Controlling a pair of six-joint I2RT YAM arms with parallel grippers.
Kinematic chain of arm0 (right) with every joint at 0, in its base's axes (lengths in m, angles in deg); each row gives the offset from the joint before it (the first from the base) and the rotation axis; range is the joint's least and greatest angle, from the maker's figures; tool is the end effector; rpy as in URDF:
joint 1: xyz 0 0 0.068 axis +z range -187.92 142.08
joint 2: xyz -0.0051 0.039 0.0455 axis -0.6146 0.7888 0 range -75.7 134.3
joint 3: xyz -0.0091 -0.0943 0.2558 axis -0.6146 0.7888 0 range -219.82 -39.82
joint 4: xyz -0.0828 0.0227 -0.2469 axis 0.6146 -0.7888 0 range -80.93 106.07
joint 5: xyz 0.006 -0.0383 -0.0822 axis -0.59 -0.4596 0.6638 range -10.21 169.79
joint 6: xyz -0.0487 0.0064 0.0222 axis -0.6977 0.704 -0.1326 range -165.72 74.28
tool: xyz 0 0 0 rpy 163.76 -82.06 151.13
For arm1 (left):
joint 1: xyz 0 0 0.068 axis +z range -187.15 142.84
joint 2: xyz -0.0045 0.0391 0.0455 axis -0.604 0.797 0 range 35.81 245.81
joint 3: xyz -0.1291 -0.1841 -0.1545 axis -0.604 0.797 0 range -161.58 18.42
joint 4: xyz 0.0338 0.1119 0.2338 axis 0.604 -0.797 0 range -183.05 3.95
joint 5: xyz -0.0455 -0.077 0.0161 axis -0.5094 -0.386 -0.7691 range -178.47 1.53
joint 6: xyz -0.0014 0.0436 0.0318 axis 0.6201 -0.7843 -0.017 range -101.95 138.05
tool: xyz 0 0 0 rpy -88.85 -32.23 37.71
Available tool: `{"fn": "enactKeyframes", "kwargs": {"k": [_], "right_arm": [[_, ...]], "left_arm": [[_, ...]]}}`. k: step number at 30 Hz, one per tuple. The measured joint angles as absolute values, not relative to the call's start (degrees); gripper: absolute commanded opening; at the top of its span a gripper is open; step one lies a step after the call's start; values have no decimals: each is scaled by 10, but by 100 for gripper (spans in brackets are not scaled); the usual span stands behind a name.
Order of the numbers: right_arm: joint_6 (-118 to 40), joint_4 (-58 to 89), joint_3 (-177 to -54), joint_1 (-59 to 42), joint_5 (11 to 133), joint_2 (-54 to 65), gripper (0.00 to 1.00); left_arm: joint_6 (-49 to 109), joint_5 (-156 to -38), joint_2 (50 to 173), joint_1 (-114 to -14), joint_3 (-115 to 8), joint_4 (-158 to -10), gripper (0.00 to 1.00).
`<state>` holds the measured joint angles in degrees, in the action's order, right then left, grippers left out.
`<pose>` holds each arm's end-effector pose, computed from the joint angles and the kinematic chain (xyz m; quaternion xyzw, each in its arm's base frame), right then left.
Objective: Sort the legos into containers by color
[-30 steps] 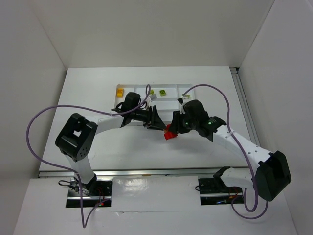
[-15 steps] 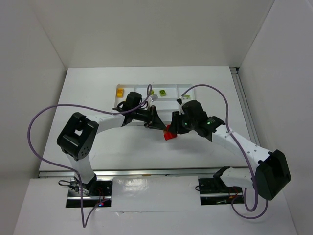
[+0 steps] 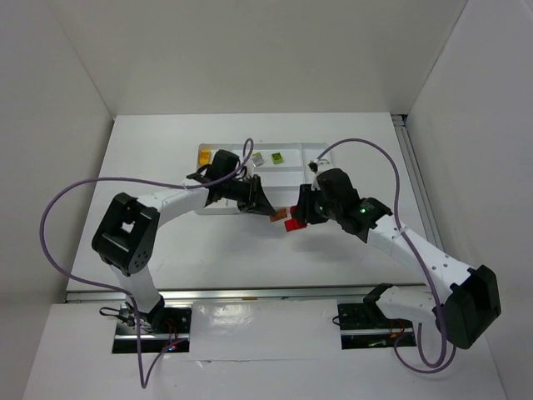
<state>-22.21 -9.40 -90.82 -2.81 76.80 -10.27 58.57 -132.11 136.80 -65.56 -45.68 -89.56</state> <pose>0.2004 0.1432 0.2804 -0.1025 0.8999 0.2278 0.3575 0.3209 -0.2015 0.2089 0.0660 0.8545 -0.4985 0.1301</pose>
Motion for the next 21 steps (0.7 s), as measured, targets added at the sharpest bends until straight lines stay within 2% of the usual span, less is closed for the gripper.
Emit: {"fn": "enactKeyframes", "kwargs": {"k": [6,12,17,18,21], "right_arm": [[-193,-140,-908,-27,857,-135,15],[-175,-162,-908,-27,915,-156,15],[-168,-172,-908,-27,929,-156,15],[-167,-174,-908,-27,931,-156,15],[-166,-175,-908,-27,932,-155,15]], "left_arm": [[531,-1241,1348,-632,-524,-981,0],[507,-1259,1393,-599,-607,-999,0],[499,-1273,1457,-580,-626,-1002,0],[498,-1273,1470,-577,-626,-1005,3],[497,-1273,1481,-575,-626,-1013,24]]}}
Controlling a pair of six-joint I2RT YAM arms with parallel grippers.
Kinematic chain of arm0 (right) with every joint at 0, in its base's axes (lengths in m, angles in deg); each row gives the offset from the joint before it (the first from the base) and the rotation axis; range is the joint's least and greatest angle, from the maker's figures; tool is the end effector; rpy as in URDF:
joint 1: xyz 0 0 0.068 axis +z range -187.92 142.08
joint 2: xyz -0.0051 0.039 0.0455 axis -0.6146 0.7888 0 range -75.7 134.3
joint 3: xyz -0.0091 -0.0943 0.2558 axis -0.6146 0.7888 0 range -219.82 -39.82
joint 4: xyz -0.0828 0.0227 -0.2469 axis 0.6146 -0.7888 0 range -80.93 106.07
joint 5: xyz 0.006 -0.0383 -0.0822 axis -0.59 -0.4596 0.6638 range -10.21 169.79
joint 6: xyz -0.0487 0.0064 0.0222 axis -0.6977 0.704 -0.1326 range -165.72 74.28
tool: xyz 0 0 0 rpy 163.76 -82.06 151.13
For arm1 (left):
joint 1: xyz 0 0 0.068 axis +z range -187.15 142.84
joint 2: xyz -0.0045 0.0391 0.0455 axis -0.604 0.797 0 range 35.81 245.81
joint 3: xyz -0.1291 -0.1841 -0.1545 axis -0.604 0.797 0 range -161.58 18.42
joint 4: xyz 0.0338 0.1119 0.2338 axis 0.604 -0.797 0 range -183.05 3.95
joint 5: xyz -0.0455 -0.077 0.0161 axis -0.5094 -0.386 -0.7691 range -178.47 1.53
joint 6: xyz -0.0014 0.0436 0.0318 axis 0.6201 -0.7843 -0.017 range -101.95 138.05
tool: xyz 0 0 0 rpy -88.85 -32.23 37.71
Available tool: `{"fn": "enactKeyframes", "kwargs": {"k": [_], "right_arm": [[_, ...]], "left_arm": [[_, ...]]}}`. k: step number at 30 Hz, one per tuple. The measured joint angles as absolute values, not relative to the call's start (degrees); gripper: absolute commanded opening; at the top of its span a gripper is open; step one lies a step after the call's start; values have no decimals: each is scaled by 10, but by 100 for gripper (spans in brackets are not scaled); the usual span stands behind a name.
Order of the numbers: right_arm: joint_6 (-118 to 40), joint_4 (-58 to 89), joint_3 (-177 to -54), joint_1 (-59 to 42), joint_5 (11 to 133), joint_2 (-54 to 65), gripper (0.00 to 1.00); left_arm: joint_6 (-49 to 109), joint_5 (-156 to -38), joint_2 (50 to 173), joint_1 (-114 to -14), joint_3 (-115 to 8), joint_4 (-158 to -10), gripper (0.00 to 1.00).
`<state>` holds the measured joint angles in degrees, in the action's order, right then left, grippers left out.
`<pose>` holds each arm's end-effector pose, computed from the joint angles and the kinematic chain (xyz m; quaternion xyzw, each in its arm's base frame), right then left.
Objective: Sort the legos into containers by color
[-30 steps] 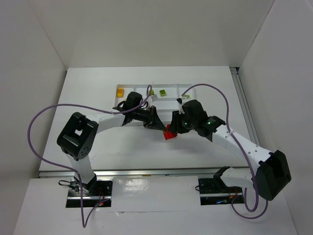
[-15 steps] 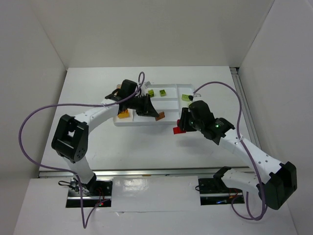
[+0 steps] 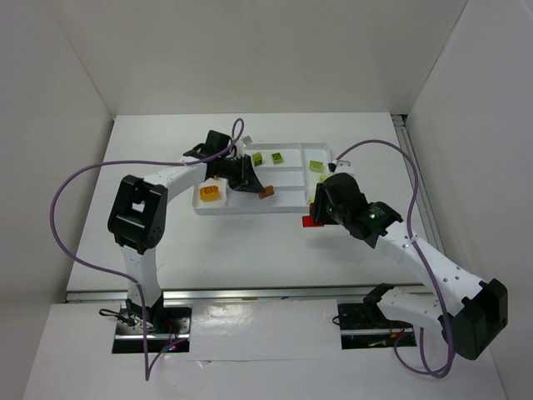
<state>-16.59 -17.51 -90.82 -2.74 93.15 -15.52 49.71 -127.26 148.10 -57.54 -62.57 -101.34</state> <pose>0.1844 0.1199 0.2890 -0.0015 0.9112 0.1216 0.3936 0.3957 -0.1708 0.2078 0.0361 0.8842 -0.4302 0.1781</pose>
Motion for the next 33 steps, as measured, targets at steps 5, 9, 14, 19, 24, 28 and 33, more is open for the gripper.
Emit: {"fn": "enactKeyframes", "kwargs": {"k": [5,9,14,19,24,28,33], "right_arm": [[-166,-174,-908,-27,931,-152,15],[-166,-174,-908,-27,930,-149,15],[-167,-167,-908,-27,902,-146,15],[-172,-137,-908,-27,828,-134,15],[-176,-128,-918,-27,755,-103,15],[-177,-142,-958,-31,720,-72,15],[-170,-149,-990,-41,664,-54,15]], "left_arm": [[492,-1263,1481,-576,-626,-1017,80],[495,-1249,1481,-576,-626,-1026,84],[479,-1234,1451,-580,-620,-1047,81],[412,-1290,1330,-613,-568,-1032,82],[321,-1286,1236,-694,-521,-1023,87],[272,-1233,1202,-741,-479,-1018,90],[233,-1149,1142,-783,-410,-1001,91]]}}
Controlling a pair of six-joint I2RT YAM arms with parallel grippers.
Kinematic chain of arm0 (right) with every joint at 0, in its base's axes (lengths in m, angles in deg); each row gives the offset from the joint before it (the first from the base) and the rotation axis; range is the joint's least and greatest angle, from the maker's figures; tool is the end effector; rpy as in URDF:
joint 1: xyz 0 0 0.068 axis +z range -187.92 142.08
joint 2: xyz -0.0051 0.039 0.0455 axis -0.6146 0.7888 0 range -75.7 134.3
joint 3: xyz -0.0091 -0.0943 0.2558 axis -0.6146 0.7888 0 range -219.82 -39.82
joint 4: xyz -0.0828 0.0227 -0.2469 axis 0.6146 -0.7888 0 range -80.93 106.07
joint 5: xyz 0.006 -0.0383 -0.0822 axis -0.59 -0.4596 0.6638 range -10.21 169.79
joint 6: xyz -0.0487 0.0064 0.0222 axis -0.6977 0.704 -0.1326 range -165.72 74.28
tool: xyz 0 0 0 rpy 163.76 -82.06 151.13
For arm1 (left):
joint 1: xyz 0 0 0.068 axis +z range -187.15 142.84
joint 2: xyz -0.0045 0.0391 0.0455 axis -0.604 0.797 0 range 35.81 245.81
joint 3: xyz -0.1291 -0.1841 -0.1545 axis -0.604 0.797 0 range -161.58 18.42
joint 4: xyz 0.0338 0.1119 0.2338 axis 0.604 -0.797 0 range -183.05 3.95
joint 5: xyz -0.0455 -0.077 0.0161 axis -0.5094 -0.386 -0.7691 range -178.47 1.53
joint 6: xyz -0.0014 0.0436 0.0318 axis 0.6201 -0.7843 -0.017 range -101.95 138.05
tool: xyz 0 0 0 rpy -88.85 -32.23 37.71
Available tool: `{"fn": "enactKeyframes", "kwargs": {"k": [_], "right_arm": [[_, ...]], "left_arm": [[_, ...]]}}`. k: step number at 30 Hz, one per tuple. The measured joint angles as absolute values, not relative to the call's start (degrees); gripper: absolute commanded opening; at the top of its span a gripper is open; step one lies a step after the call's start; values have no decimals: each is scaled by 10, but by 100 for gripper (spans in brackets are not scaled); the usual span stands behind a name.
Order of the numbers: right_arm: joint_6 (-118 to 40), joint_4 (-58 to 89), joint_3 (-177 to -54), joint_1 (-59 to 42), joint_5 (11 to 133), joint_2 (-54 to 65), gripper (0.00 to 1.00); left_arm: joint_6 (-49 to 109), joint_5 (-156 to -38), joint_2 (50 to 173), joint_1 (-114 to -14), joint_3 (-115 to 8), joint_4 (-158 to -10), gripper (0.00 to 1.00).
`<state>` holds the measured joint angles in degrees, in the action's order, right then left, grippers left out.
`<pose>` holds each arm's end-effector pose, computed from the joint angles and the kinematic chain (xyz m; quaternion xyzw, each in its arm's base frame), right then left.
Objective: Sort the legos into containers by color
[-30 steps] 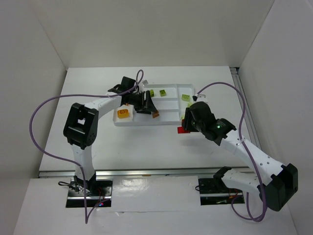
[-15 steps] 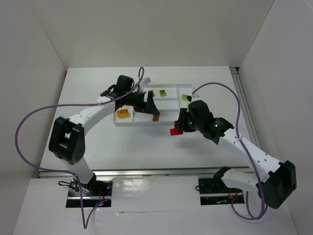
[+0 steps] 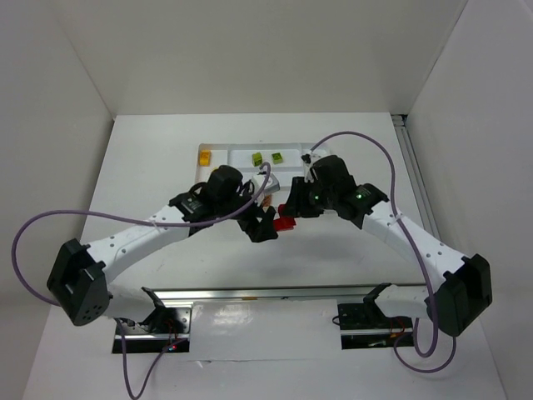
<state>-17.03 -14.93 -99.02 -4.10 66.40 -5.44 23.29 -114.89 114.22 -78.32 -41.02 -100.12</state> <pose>0.2142 0.1534 0.3012 -0.0879 0.9045 0.3004 0.2896 0.2206 -0.2138 0.2914 0.3675 0.7805 -0.3675 0.3475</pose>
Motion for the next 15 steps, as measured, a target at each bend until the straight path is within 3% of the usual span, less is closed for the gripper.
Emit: {"fn": "enactKeyframes", "kwargs": {"k": [3,8,15], "right_arm": [[-166,-151,-991,-45,631,-46,15],[-159,-150,-991,-48,587,-39,15],[-153,-148,-991,-48,553,-31,15]], "left_arm": [[212,-1102,1120,-802,-393,-978,91],[196,-1065,1108,-808,-386,-944,81],[185,-1055,1108,-833,-386,-930,81]]}}
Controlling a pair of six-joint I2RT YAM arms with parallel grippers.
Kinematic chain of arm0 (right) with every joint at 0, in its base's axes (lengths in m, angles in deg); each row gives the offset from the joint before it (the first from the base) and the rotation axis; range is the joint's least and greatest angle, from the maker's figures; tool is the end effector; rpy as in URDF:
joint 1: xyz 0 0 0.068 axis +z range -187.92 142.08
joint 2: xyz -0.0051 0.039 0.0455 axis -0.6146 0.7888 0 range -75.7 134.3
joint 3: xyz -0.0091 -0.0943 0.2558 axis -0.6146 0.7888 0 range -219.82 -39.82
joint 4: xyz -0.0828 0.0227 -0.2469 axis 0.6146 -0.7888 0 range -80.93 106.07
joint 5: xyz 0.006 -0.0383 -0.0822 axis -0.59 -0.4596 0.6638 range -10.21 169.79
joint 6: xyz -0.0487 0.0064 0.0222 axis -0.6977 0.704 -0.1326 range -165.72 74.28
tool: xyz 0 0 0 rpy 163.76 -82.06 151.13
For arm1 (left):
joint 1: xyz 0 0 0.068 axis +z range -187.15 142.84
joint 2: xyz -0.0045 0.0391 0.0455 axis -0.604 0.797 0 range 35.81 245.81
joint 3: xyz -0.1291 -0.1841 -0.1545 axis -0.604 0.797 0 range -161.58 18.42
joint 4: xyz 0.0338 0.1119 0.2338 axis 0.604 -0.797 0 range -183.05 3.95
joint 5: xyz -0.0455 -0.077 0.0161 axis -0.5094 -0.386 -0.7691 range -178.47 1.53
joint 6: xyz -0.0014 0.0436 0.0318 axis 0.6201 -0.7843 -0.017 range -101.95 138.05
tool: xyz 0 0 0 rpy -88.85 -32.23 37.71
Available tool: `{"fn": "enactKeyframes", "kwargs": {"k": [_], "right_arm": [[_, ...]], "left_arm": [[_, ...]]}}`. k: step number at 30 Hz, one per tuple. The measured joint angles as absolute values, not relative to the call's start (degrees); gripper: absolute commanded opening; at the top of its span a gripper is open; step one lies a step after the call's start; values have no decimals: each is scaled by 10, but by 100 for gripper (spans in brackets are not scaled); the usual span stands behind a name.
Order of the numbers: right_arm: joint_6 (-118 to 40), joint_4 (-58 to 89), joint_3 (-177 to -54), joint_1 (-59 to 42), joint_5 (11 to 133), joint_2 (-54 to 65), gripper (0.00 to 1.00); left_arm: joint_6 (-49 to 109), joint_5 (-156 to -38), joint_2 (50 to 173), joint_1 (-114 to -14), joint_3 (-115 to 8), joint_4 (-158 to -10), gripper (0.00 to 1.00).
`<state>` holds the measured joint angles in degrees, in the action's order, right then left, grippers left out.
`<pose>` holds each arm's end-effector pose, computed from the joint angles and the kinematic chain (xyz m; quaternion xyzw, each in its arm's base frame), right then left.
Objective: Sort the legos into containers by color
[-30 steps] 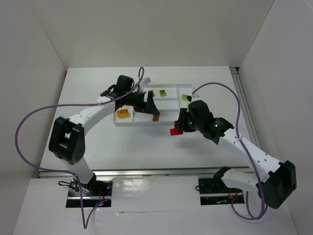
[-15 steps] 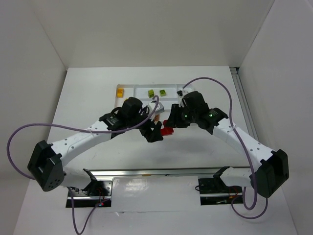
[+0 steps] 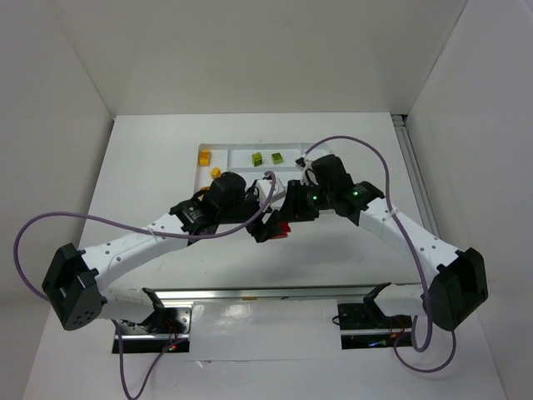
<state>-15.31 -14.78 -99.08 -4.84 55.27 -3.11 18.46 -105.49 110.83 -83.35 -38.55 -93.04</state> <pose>0.2177 0.1594 0.2932 -0.1036 0.8979 0.3665 0.2206 0.2009 -0.2245 0.3039 0.3977 0.7377 -0.3247 0.4384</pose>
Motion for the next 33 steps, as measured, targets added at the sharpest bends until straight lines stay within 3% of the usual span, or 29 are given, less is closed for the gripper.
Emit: {"fn": "enactKeyframes", "kwargs": {"k": [5,16,22,28,33], "right_arm": [[-153,-148,-991,-53,543,-29,15],[-151,-139,-991,-68,528,-29,15],[-151,-139,-991,-70,523,-29,15],[-151,-139,-991,-70,519,-29,15],[-151,-137,-991,-74,518,-29,15]], "left_arm": [[180,-1061,1108,-837,-386,-931,86],[181,-1068,1108,-842,-386,-947,88],[181,-1063,1108,-842,-384,-947,80],[182,-1065,1109,-842,-382,-946,79],[182,-1073,1110,-842,-369,-940,89]]}}
